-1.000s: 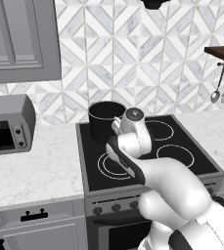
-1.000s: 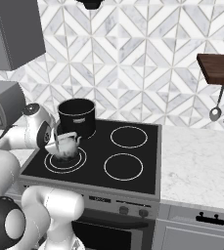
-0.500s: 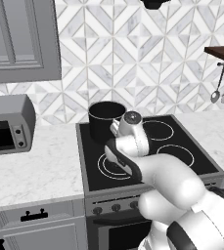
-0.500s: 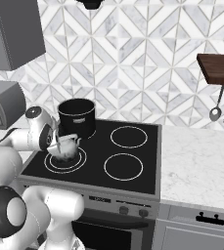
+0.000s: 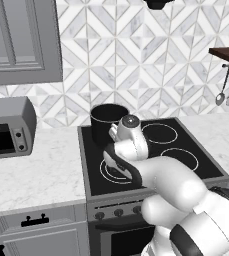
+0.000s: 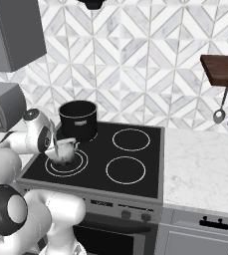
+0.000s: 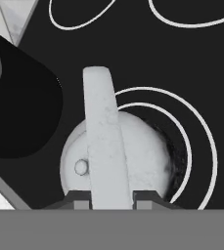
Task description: Pick the kettle from the counter and place it on a stove burner. Then turn the burner on.
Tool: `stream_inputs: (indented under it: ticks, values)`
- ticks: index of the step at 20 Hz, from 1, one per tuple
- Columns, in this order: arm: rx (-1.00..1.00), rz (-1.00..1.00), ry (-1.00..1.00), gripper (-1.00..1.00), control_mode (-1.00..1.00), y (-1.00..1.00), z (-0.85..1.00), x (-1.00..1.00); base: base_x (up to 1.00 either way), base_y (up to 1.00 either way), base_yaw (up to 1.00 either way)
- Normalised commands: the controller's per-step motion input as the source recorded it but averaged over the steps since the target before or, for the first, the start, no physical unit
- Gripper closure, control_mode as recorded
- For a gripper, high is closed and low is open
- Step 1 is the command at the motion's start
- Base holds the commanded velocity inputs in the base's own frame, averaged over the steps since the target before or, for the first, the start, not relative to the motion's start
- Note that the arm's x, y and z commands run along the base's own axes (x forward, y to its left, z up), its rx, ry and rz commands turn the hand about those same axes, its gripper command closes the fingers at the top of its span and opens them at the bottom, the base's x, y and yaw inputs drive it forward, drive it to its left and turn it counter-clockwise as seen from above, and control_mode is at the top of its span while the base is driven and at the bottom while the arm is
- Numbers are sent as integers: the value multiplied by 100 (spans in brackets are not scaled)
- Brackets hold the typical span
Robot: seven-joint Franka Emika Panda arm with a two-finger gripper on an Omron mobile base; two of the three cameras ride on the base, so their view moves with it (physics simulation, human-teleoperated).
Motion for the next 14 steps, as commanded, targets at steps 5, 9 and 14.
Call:
stream_inputs:
  ticks: [5,9,14]
  values:
    - [0,0,0,100,-100,0,-14,12,0,0,0]
    - [0,0,0,100,-100,0,-13,15,0,0,0]
    - [0,0,0,100,-100,0,-18,13,0,0,0]
